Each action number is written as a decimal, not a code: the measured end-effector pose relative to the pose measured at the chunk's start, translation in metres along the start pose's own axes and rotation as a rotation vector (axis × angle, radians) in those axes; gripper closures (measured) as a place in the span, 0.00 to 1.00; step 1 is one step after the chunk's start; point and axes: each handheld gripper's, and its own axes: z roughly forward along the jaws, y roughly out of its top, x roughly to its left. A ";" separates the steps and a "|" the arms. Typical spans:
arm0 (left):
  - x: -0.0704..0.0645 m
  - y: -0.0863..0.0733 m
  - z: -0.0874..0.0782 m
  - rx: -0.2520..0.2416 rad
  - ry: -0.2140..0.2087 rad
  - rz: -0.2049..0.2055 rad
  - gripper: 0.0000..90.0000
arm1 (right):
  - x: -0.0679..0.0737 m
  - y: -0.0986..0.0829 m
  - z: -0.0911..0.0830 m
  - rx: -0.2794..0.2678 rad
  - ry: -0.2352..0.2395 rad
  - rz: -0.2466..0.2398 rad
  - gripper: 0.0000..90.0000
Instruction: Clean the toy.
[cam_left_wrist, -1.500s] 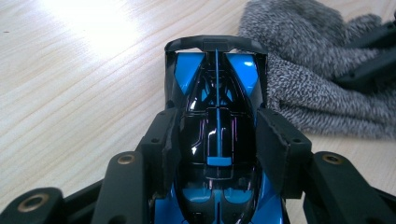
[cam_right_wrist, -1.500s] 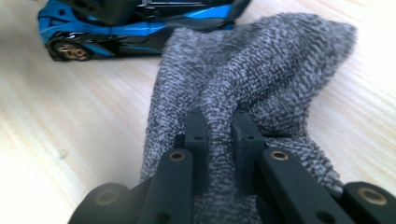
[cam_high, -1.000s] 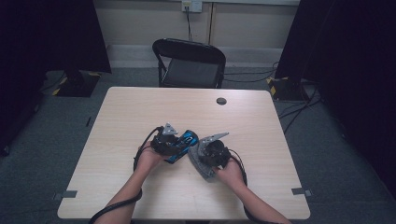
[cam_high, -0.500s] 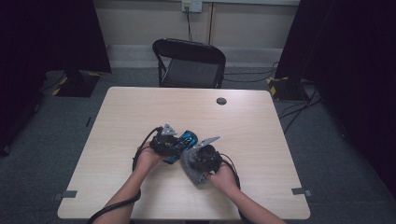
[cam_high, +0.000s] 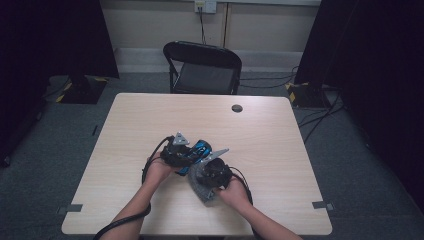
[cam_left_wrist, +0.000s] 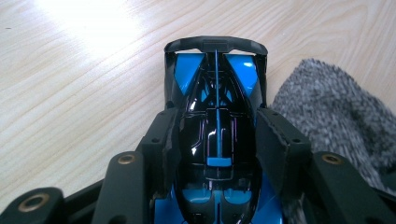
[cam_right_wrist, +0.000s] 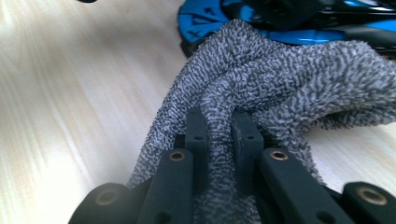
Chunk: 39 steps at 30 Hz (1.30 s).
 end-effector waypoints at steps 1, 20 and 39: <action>0.000 0.000 0.000 -0.004 0.004 -0.002 0.56 | 0.003 0.000 0.001 0.003 0.006 -0.009 0.89; -0.001 -0.001 -0.001 -0.006 -0.003 -0.008 0.56 | 0.017 0.002 0.006 0.015 0.075 -0.035 0.89; 0.000 -0.002 -0.001 -0.012 -0.003 -0.003 0.56 | 0.022 -0.001 0.002 0.011 0.176 -0.057 0.89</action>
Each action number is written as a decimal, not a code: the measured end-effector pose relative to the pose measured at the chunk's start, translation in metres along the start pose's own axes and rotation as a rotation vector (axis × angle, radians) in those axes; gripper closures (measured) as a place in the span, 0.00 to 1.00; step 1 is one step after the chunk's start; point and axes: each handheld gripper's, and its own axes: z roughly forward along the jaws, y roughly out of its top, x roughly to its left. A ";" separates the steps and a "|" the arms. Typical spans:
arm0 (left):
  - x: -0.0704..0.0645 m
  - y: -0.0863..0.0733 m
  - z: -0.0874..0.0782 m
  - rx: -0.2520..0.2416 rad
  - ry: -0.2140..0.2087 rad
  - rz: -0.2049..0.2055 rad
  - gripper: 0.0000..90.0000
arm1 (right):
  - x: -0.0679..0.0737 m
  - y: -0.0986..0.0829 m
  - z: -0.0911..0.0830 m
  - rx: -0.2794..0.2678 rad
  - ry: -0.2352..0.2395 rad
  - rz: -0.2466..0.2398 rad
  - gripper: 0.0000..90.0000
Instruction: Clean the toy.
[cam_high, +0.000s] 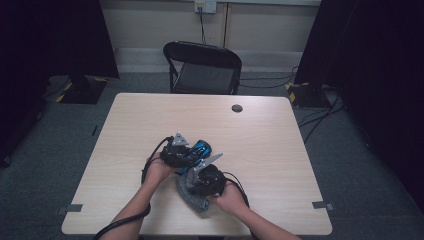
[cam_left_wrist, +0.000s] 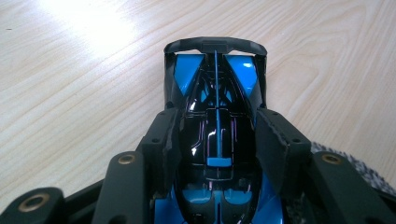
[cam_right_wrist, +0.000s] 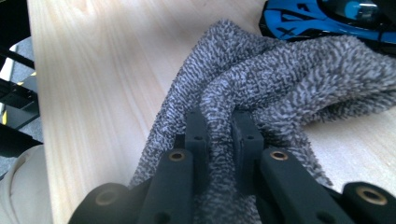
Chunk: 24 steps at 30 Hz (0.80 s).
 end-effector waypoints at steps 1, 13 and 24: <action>0.000 0.000 0.000 0.000 0.000 0.000 0.56 | 0.000 0.000 0.000 0.000 0.000 0.000 0.89; 0.000 0.000 -0.001 0.002 0.008 0.007 0.56 | -0.012 -0.008 -0.036 -0.033 -0.019 0.009 0.89; 0.000 0.000 -0.001 0.002 0.006 0.008 0.56 | -0.040 -0.012 -0.075 -0.099 -0.096 0.066 0.89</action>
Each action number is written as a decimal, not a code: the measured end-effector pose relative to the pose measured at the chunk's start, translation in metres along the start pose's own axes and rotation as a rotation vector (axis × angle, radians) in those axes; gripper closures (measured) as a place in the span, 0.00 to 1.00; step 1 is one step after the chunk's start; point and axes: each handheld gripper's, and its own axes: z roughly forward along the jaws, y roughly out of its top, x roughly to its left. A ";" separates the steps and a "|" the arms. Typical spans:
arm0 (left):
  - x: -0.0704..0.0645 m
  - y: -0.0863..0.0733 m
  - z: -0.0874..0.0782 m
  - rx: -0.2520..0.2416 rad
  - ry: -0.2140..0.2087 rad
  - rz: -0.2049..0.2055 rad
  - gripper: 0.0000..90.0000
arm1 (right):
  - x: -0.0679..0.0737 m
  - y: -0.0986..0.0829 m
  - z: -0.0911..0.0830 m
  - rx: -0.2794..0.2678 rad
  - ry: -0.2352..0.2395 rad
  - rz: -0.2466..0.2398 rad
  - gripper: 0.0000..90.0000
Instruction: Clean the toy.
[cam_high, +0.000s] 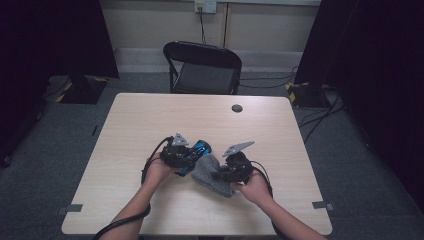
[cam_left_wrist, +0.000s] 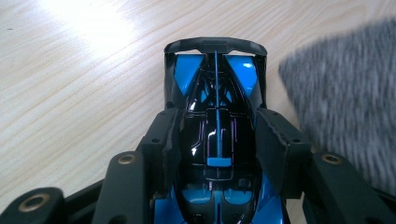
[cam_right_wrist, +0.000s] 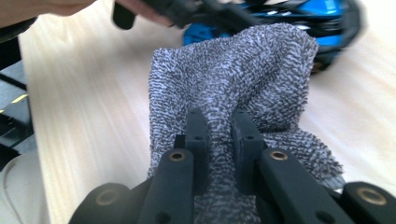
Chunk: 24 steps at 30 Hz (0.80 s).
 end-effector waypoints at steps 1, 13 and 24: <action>0.000 0.000 0.000 0.000 -0.002 -0.003 0.56 | 0.000 0.000 0.000 0.000 0.000 0.000 0.89; 0.000 -0.001 0.000 -0.002 -0.002 -0.002 0.56 | -0.041 -0.003 -0.026 -0.077 -0.123 0.111 0.89; -0.001 0.000 0.000 -0.001 -0.002 -0.003 0.56 | -0.064 -0.007 -0.021 -0.091 -0.223 0.175 0.89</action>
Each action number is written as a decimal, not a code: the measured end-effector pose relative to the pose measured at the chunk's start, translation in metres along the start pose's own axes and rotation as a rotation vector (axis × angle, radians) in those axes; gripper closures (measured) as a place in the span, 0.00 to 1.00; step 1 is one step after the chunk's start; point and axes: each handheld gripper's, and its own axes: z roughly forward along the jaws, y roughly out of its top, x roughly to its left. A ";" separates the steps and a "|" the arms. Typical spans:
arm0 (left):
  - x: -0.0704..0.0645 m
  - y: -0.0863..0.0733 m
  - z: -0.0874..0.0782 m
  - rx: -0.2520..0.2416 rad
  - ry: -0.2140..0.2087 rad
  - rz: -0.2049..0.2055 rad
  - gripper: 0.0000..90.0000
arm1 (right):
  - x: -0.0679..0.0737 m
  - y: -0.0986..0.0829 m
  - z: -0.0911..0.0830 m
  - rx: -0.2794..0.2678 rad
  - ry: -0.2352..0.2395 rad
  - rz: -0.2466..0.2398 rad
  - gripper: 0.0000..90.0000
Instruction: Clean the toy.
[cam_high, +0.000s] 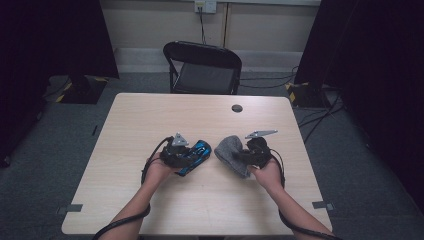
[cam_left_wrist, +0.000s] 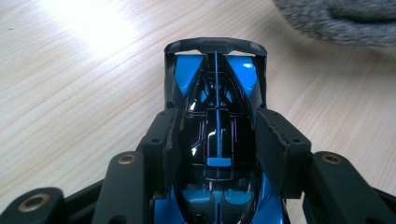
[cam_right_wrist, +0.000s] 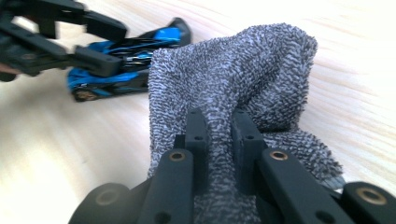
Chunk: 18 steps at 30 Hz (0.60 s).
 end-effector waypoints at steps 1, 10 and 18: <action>0.000 0.000 0.000 0.000 0.001 0.000 0.56 | -0.001 0.000 0.005 0.009 -0.029 -0.003 0.89; 0.000 -0.001 0.000 -0.003 -0.001 0.000 0.56 | 0.006 -0.001 0.035 0.071 -0.107 -0.033 0.89; 0.000 -0.001 -0.001 -0.006 0.001 0.000 0.56 | 0.018 -0.002 0.046 0.086 -0.077 -0.057 0.89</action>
